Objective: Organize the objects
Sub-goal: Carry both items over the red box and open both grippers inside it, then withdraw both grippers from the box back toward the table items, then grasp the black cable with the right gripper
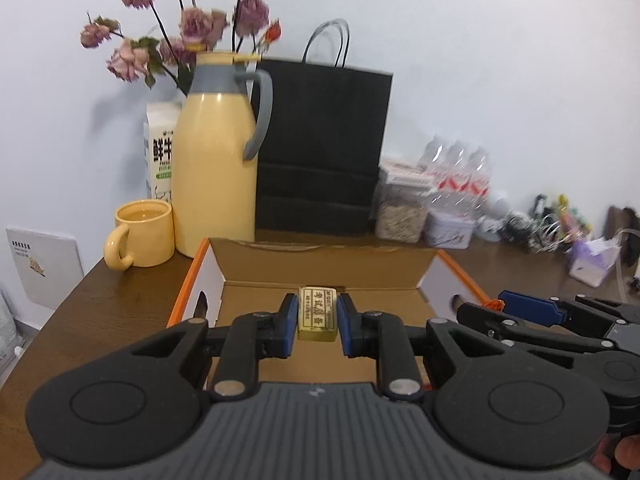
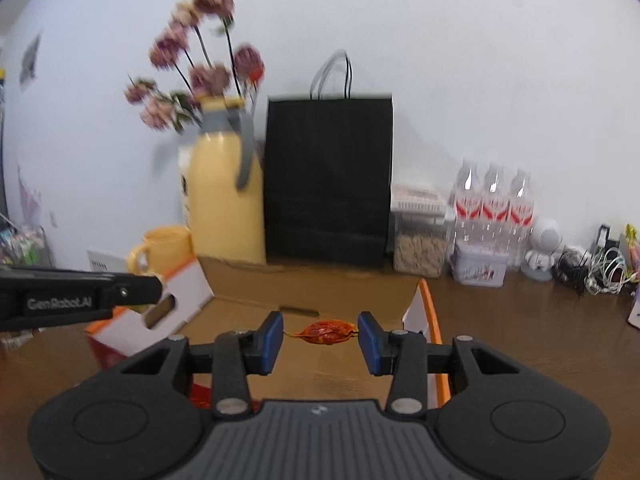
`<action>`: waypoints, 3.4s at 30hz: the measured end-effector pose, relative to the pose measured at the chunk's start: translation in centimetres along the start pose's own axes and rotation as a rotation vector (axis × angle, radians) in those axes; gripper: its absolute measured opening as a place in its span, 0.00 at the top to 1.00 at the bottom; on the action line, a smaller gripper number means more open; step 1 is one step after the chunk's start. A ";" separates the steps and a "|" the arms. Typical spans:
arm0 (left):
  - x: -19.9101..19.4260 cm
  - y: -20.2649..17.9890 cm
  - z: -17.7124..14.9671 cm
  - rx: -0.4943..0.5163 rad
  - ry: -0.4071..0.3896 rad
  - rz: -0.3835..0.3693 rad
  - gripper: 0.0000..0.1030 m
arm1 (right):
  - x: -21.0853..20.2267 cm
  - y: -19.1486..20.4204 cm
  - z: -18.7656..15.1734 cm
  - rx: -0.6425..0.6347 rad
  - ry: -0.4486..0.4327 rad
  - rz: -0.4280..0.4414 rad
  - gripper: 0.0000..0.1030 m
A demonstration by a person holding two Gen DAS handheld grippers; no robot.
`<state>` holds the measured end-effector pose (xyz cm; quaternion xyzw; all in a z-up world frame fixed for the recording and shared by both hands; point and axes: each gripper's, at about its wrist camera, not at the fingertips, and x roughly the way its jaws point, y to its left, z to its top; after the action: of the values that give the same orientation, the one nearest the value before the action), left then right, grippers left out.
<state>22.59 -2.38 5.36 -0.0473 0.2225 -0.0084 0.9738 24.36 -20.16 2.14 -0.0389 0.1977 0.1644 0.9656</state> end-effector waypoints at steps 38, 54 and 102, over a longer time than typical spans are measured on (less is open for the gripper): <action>-1.4 1.3 -2.1 0.022 0.016 0.092 0.00 | -1.6 -1.0 -1.4 0.059 0.065 -0.022 0.00; -11.2 3.9 -7.7 0.021 -0.018 0.053 0.00 | -13.3 -3.5 -7.7 0.053 0.048 -0.030 0.00; -12.0 5.7 -12.2 -0.014 0.104 0.041 0.00 | -6.8 -0.3 -10.4 -0.073 0.172 0.232 0.81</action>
<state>6.51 2.70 -0.92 -0.0490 0.2736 0.0108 0.9605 14.73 -23.95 -4.79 -0.0647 0.2768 0.2780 0.9176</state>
